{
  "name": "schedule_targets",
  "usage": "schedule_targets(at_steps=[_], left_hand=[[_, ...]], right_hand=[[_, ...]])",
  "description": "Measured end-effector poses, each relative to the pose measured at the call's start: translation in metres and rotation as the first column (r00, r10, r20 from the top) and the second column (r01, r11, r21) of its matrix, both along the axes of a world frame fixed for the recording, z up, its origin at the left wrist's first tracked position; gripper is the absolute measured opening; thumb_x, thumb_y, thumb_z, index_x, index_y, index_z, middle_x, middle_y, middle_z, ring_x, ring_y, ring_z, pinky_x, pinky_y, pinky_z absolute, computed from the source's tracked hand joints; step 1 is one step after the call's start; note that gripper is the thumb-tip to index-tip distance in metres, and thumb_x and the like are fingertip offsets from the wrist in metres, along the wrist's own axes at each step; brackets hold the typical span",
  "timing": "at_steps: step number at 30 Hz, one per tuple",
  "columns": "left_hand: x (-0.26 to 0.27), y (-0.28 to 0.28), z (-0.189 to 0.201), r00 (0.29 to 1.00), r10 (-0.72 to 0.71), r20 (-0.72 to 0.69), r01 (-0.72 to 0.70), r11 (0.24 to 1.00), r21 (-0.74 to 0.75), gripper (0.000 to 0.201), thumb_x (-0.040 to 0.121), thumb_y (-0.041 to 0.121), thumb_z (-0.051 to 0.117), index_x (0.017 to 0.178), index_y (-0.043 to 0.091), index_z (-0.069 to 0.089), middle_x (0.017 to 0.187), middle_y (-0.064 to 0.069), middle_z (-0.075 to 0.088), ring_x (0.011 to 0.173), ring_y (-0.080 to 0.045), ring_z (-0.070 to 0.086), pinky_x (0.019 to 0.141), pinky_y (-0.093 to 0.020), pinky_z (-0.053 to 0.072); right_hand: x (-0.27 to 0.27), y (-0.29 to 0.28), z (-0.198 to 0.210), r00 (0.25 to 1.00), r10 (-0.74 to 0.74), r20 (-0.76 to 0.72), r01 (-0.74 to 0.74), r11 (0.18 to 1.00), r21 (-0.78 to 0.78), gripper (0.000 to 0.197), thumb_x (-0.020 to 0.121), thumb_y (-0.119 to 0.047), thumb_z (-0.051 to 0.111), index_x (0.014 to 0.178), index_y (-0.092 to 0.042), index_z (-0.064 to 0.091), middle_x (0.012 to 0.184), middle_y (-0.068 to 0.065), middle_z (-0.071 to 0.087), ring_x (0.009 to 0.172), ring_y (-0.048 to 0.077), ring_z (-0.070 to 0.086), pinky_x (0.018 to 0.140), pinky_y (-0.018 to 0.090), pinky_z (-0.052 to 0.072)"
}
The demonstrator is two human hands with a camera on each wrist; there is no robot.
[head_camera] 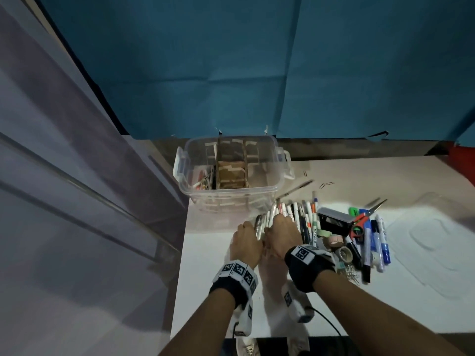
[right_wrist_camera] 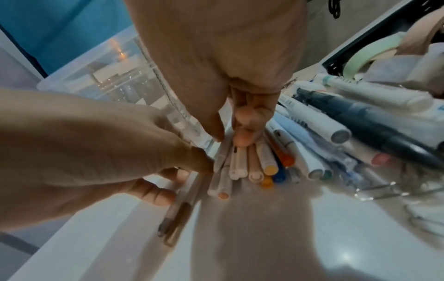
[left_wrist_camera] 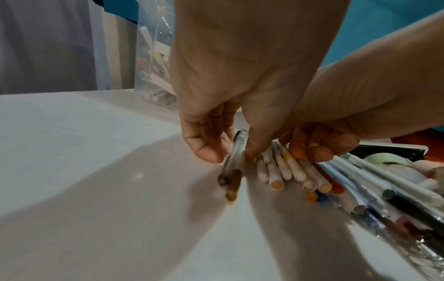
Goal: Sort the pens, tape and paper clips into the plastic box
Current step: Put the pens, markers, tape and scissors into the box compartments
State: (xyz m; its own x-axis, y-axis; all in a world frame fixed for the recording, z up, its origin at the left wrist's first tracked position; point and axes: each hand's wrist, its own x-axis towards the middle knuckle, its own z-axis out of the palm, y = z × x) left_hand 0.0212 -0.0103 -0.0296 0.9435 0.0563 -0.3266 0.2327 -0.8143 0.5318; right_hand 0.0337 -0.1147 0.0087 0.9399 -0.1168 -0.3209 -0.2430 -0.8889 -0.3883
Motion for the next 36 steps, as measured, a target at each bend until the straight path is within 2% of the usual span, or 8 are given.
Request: schedule_targets(at_steps=[5,9,13,17,24,30,33,36], left_hand=[[0.002,0.009,0.004,0.997,0.010,-0.076,-0.009,1.000,0.019,0.019,0.093,0.016,0.052,0.111,0.008,0.053,0.120,-0.011,0.058,0.109,-0.032,0.059,0.085,-0.040,0.047],[0.006,0.029,0.002,0.991,0.018,-0.134,-0.016,1.000,0.013,0.017,0.092,0.018,0.051,0.105,0.008,0.055,0.119,-0.014,0.058,0.104,-0.035,0.060,0.075,-0.036,0.044],[0.012,0.054,-0.002,0.992,0.057,-0.116,-0.058,0.998,-0.007,0.020,0.092,0.018,0.055,0.105,0.003,0.060,0.114,-0.015,0.061,0.100,-0.034,0.062,0.083,-0.040,0.051],[0.014,0.053,-0.003,0.994,0.040,-0.106,-0.040,0.999,0.001,0.020,0.092,0.016,0.055,0.108,0.003,0.060,0.113,-0.014,0.061,0.101,-0.034,0.063,0.084,-0.040,0.051],[0.015,0.047,-0.001,0.993,0.021,-0.114,-0.016,0.999,0.040,0.019,0.092,0.014,0.054,0.107,0.004,0.060,0.116,-0.014,0.057,0.104,-0.034,0.061,0.084,-0.039,0.049],[0.016,0.046,0.007,0.988,-0.011,-0.151,0.015,1.000,0.022,0.016,0.091,0.010,0.055,0.103,0.001,0.059,0.115,-0.015,0.057,0.102,-0.034,0.060,0.078,-0.036,0.045],[0.018,0.048,0.023,0.980,-0.093,-0.176,0.089,0.996,-0.032,0.007,0.090,0.012,0.053,0.092,0.006,0.056,0.109,-0.017,0.061,0.086,-0.030,0.062,0.064,-0.032,0.044],[0.021,0.049,0.061,0.957,-0.203,-0.208,0.181,0.976,-0.121,0.006,0.091,0.010,0.053,0.093,0.007,0.057,0.095,-0.013,0.069,0.064,-0.021,0.066,0.049,-0.029,0.047]], right_hand=[[-0.008,0.013,-0.003,0.999,0.042,-0.014,-0.043,0.998,-0.044,0.016,0.094,-0.017,0.054,0.106,-0.007,0.057,0.111,0.010,0.060,0.100,0.029,0.062,0.070,0.032,0.040],[0.002,0.002,-0.003,0.984,-0.166,-0.067,0.174,0.973,0.154,0.019,0.084,-0.025,0.062,0.084,-0.011,0.050,0.097,0.011,0.061,0.084,0.028,0.061,0.066,0.033,0.048],[0.010,-0.016,0.007,0.967,-0.225,-0.118,0.251,0.914,0.318,0.024,0.078,-0.028,0.067,0.075,-0.008,0.054,0.071,0.006,0.058,0.057,0.019,0.055,0.049,0.028,0.042],[0.004,-0.005,0.002,0.977,-0.155,-0.150,0.194,0.933,0.303,0.023,0.080,-0.026,0.068,0.086,-0.005,0.060,0.084,0.011,0.067,0.073,0.025,0.067,0.056,0.029,0.049],[0.006,0.031,-0.017,0.996,-0.048,-0.072,0.052,0.997,0.049,0.021,0.092,-0.024,0.058,0.104,-0.006,0.056,0.111,0.011,0.061,0.101,0.029,0.060,0.072,0.032,0.041],[0.016,0.029,-0.019,0.978,-0.136,-0.161,0.167,0.967,0.193,0.017,0.086,-0.018,0.067,0.083,-0.008,0.053,0.088,0.011,0.063,0.077,0.024,0.060,0.064,0.030,0.048],[0.016,0.009,-0.002,0.948,-0.169,-0.268,0.262,0.896,0.360,0.016,0.084,-0.013,0.065,0.076,-0.008,0.052,0.069,0.005,0.059,0.058,0.017,0.059,0.049,0.026,0.047],[0.019,-0.029,0.032,0.900,-0.029,-0.435,0.231,0.879,0.418,0.012,0.089,-0.013,0.061,0.081,-0.004,0.061,0.066,0.007,0.066,0.047,0.014,0.058,0.043,0.021,0.043]])
